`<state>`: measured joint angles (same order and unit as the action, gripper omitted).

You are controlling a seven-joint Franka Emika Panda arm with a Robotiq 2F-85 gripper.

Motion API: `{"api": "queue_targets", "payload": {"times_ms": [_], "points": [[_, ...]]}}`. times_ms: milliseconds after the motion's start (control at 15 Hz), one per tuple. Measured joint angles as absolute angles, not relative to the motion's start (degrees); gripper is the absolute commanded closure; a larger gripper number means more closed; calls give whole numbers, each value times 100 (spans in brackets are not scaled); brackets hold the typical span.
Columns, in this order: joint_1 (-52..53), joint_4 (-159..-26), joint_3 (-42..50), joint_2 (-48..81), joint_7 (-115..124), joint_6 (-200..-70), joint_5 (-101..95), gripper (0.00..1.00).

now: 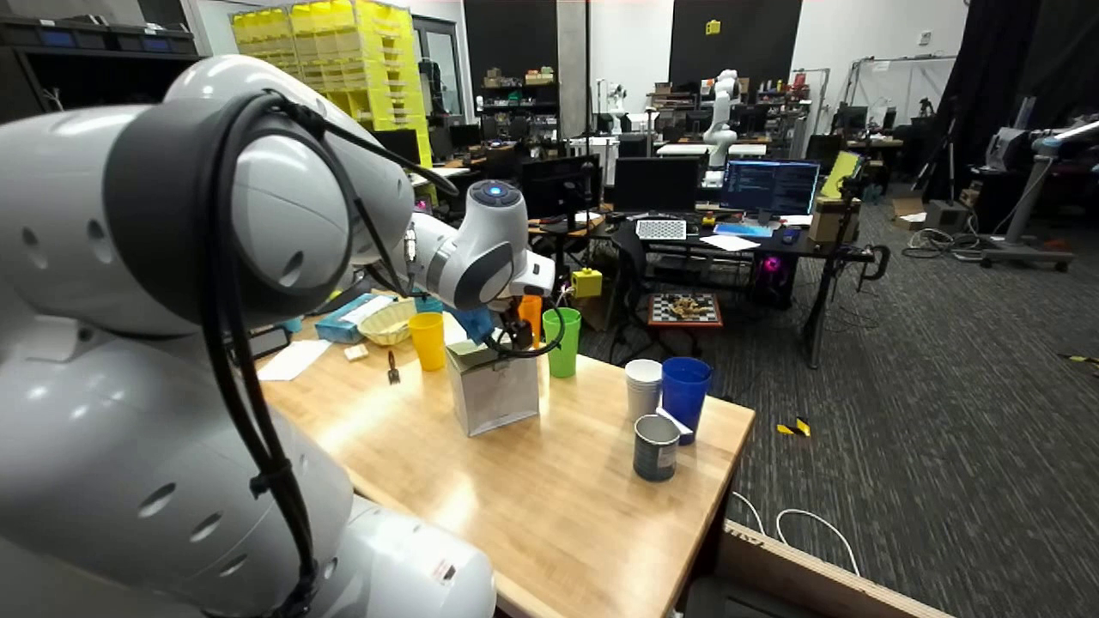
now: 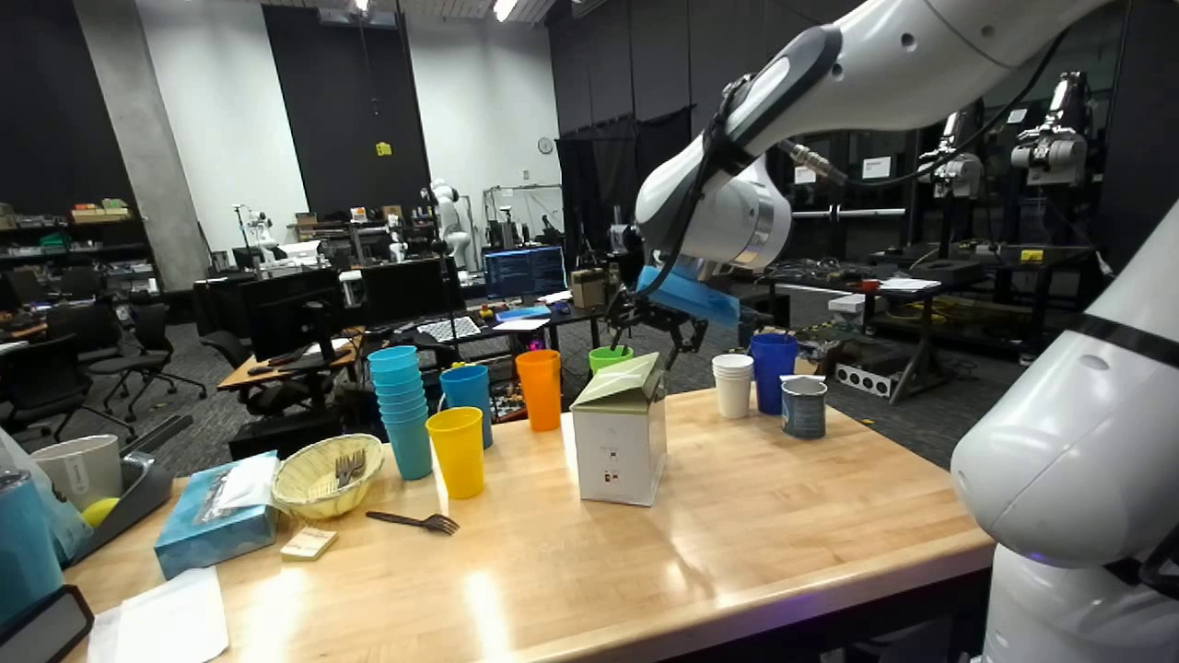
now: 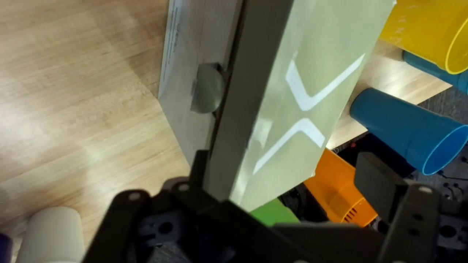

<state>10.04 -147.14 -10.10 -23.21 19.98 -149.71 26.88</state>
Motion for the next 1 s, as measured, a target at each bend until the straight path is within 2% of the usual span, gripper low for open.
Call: {"api": "queue_targets", "payload": {"times_ms": [400, 1000], "points": [[763, -14491, -1039, -2567, 2375, -14488, 2142, 0], [1005, -14614, -1143, -2530, 2539, -14370, 2328, 0]]}}
